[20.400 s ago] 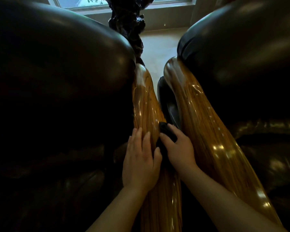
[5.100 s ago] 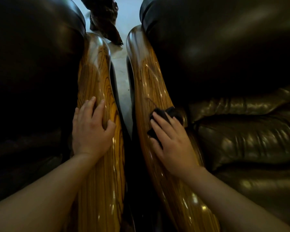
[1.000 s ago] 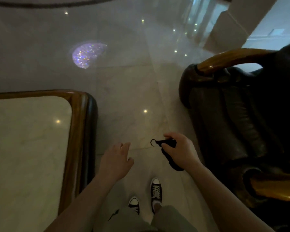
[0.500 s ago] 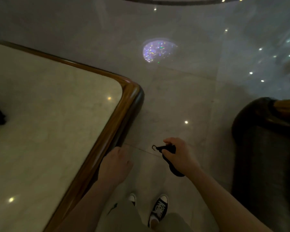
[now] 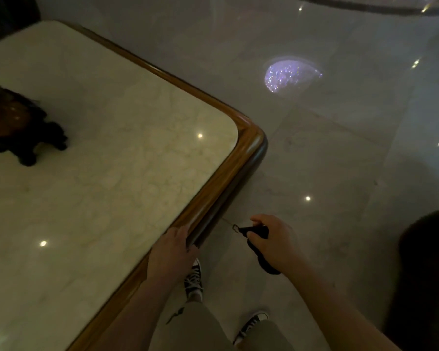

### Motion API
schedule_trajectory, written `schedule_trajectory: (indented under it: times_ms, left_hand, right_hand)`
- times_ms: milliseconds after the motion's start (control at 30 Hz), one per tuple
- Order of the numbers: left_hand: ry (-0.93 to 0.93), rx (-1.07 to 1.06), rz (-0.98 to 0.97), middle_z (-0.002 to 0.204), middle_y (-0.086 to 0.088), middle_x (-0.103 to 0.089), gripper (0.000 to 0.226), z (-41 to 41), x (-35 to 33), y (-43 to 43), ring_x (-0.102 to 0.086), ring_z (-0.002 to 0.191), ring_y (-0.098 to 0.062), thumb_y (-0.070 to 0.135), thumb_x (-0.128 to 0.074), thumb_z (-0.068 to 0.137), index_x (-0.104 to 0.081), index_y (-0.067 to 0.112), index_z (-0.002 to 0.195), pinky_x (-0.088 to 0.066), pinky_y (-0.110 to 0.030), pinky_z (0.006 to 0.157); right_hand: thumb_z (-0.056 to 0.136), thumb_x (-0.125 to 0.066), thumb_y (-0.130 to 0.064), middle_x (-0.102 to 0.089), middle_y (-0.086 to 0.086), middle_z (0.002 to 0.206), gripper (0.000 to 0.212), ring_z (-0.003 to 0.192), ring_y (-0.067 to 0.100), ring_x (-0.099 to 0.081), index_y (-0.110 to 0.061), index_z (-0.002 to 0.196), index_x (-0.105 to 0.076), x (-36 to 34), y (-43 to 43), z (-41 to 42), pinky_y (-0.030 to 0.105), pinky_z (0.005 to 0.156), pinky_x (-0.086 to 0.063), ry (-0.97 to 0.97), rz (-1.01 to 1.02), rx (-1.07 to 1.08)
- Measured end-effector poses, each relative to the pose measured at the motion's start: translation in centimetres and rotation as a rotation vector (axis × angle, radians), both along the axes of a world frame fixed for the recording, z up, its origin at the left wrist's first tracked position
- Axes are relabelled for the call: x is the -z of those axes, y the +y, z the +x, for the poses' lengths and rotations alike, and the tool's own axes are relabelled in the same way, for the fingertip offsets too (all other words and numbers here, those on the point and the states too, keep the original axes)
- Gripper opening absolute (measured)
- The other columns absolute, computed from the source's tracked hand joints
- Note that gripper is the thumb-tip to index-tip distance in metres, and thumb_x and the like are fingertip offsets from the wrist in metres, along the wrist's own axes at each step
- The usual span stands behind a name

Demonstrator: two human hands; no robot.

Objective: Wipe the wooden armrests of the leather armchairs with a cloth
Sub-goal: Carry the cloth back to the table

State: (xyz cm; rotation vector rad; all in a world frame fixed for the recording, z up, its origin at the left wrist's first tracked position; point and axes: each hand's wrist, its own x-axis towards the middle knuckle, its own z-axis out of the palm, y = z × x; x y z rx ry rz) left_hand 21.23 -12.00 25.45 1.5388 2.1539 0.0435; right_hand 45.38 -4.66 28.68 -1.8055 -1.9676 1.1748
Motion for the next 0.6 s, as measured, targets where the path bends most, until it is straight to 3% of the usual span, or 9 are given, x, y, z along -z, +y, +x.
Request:
schedule_trajectory:
  times_ms: [200,300,400,500,600]
  left_hand:
    - [-0.014,0.004,0.011,0.130,-0.002,-0.051,0.056,-6.9,3.0,3.2,-0.052,0.114,-0.022,0.042,-0.044,0.090,-0.040,0.024,0.143,-0.043,-0.035,0.092]
    - [0.008,0.016,0.006,0.138,-0.005,-0.048,0.056,-9.7,5.5,4.7,-0.046,0.126,-0.024,0.042,-0.045,0.091,-0.041,0.022,0.143,-0.040,-0.038,0.102]
    - [0.006,-0.007,-0.017,0.147,-0.010,-0.042,0.055,-11.7,8.6,6.1,-0.036,0.137,-0.029,0.044,-0.045,0.094,-0.041,0.020,0.144,-0.034,-0.043,0.110]
    - [0.008,-0.045,-0.042,0.151,-0.010,-0.036,0.057,-13.1,12.4,7.6,-0.028,0.142,-0.029,0.046,-0.041,0.095,-0.036,0.022,0.146,-0.029,-0.045,0.113]
    - [0.018,-0.072,-0.080,0.156,-0.009,-0.028,0.060,-14.3,17.2,8.8,-0.014,0.147,-0.030,0.048,-0.038,0.095,-0.030,0.023,0.149,-0.020,-0.048,0.117]
  right_hand:
    - [0.091,-0.068,-0.033,-0.062,-0.009,0.113,0.040,0.099,0.010,-0.058,-0.024,0.129,-0.061,1.5,3.4,-7.6,0.018,0.078,-0.039,-0.038,-0.029,-0.050]
    - [0.091,-0.068,-0.033,-0.056,-0.015,0.106,0.038,0.089,0.000,-0.051,-0.024,0.128,-0.062,3.6,4.8,-10.8,0.004,0.069,-0.032,-0.034,-0.063,-0.066]
    - [0.092,-0.067,-0.031,-0.058,-0.021,0.100,0.030,0.079,-0.011,-0.053,-0.026,0.122,-0.063,6.5,6.0,-13.5,0.002,0.062,-0.038,0.000,-0.166,-0.038]
    - [0.092,-0.069,-0.032,-0.066,-0.010,0.108,0.022,0.081,-0.006,-0.064,-0.030,0.113,-0.066,9.8,7.8,-15.9,0.007,0.062,-0.048,0.055,-0.270,0.024]
    - [0.093,-0.065,-0.037,-0.063,-0.009,0.119,0.030,0.098,0.006,-0.064,-0.030,0.123,-0.063,13.9,11.0,-18.8,0.028,0.084,-0.055,-0.004,-0.233,-0.060]
